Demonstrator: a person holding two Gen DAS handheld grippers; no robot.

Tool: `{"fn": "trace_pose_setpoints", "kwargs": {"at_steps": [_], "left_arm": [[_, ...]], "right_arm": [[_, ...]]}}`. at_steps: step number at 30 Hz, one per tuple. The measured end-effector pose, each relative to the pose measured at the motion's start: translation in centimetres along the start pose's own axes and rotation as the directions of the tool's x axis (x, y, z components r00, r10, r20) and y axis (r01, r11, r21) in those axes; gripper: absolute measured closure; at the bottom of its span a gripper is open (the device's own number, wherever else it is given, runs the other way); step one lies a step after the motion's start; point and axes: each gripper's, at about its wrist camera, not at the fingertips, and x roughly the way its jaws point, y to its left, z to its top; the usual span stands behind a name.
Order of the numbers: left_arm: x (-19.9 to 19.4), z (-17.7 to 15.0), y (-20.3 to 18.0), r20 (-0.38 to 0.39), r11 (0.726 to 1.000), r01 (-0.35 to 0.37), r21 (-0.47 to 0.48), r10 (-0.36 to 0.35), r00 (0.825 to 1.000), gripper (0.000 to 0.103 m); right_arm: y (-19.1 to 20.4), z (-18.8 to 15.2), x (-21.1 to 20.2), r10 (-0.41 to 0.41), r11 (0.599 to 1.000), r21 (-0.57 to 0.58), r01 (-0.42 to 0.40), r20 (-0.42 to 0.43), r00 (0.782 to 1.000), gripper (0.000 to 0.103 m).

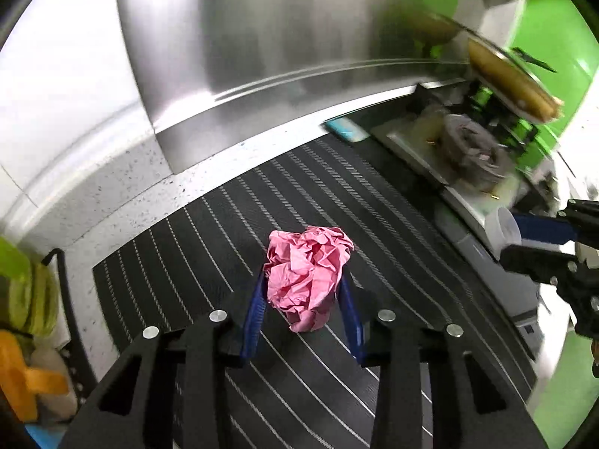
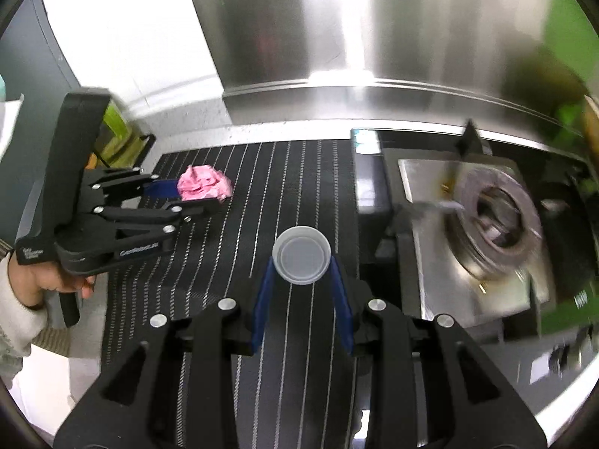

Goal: Collect trash
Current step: 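Carry the pink tissue and white lid over the pink wastebasket with both grippers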

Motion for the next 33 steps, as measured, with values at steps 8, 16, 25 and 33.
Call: {"fn": "trace_pose_setpoints", "kwargs": {"at_steps": [8, 16, 25, 33], "left_arm": [[-8.5, -2.9, -6.9, 0.031, 0.97, 0.125, 0.209, -0.135, 0.99, 0.066], [-15.1, -6.3, -16.8, -0.001, 0.831, 0.263, 0.49, -0.301, 0.954, 0.066], [-15.8, -13.3, -30.7, -0.129, 0.642, 0.414, 0.646, -0.443, 0.887, 0.066], [-8.7, -20.7, -40.7, -0.243, 0.555, 0.473, 0.684, -0.439, 0.865, 0.066]], "right_arm": [[0.6, -8.0, -11.1, -0.169, 0.962, 0.232, 0.145, 0.087, 0.982, 0.072], [1.6, -20.3, -22.3, -0.39, 0.814, 0.49, 0.313, 0.061, 0.919, 0.072], [0.2, -35.7, -29.6, -0.525, 0.607, 0.666, 0.434, -0.074, 0.848, 0.072], [-4.5, -45.4, -28.3, -0.536, 0.553, 0.697, 0.456, -0.121, 0.836, 0.072]]}}
